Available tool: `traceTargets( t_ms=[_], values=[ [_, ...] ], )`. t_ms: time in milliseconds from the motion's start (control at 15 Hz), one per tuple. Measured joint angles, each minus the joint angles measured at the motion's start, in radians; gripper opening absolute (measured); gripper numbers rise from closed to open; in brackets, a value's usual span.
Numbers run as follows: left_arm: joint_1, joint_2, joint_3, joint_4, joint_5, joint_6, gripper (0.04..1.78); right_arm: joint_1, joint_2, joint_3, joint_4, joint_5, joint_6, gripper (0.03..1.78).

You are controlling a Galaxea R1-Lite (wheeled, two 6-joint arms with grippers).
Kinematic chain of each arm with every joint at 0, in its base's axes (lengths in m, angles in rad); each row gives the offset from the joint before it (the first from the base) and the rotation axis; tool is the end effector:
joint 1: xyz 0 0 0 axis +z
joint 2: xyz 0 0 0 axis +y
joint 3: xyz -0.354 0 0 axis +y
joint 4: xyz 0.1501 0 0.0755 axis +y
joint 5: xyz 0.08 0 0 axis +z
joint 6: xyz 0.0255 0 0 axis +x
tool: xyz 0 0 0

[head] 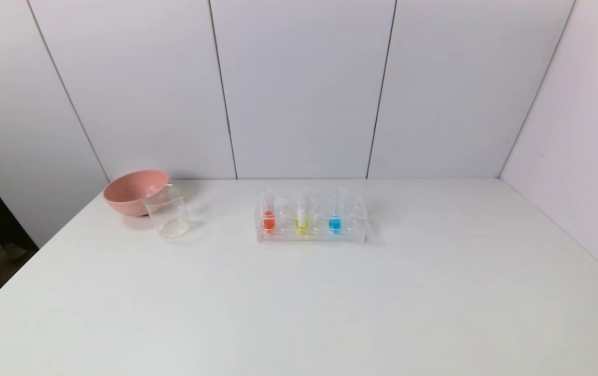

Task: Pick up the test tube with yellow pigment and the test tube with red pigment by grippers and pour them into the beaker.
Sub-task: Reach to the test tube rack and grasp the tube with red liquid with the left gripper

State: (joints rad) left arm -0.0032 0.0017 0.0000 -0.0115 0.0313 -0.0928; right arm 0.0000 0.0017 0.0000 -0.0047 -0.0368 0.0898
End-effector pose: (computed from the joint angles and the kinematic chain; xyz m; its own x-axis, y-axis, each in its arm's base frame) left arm -0.0983 0.0011 0.0769 0.9996 0.0281 0.0098 -0.0271 0.9953 -0.0930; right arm -0.0983 -0.0009 0.0762 0.9993 -0.0368 0.0030 0.0364 0.9953 0.0898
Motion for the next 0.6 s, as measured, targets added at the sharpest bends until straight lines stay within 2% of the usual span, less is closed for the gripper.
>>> traceTargets(
  t_ms=[600],
  values=[
    [0.000,0.000,0.000,0.006,0.007,0.007,1.76,0.000,0.000,0.000,-0.001,-0.001,0.002,1.71]
  ],
)
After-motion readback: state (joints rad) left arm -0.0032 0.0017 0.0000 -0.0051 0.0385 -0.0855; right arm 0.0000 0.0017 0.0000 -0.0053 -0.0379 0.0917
